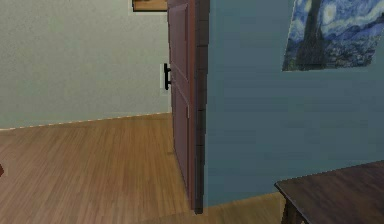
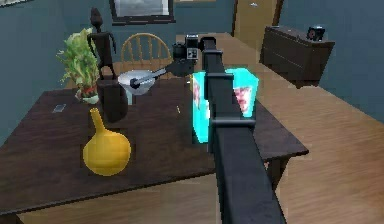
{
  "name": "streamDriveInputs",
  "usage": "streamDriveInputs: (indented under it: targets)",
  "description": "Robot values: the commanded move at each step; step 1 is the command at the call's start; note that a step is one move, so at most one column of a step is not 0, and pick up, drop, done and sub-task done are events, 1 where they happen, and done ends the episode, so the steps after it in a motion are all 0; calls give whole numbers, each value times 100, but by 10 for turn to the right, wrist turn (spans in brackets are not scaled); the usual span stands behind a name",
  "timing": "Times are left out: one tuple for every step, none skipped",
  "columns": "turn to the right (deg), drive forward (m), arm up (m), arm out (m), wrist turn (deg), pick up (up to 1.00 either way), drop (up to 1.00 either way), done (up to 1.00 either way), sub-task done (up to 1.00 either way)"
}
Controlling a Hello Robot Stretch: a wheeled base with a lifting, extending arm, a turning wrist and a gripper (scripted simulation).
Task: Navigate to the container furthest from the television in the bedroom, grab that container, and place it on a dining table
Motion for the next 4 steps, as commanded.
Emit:
streamDriveInputs:
  targets:
    - [0, 0, 0, 0, 0, 0, 100, 0, 0]
    - [0, 0, 2, 0, 0, 0, 0, 0, 0]
    - [0, 0, 0, -8, 0, 0, 0, 0, 0]
    - [0, 0, 0, 0, 0, 0, 0, 100, 0]
